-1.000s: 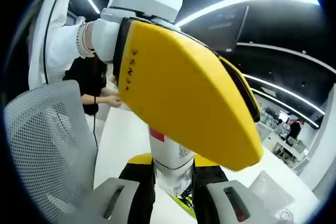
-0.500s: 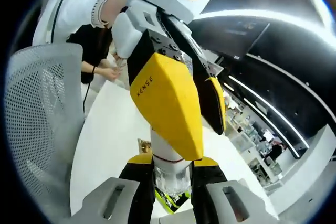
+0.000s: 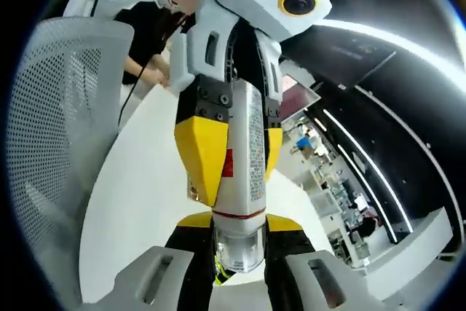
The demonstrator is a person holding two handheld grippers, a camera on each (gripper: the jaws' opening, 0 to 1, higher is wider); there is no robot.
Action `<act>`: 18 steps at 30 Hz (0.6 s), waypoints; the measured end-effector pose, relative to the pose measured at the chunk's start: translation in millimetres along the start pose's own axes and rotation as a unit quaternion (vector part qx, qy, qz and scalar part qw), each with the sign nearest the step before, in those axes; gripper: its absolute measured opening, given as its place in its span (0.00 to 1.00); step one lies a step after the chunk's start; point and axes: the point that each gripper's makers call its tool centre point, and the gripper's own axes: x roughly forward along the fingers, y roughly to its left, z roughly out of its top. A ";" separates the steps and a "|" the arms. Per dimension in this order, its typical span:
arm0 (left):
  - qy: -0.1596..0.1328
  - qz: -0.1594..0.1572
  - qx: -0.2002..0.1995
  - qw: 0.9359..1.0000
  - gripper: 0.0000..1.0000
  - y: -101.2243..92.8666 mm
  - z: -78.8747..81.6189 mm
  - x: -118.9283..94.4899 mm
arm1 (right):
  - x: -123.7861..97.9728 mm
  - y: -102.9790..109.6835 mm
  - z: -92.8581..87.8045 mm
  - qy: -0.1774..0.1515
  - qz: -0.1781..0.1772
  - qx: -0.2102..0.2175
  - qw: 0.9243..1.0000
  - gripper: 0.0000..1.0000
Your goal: Arrange the skincare products in the storage area until every visible bottle or jar stands upright without overlapping.
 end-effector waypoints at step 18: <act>0.057 -0.036 0.031 0.997 0.35 0.6 -12.5 -1.0 | -0.5 1.1 -0.7 0.008 0.005 -0.016 1.000 0.16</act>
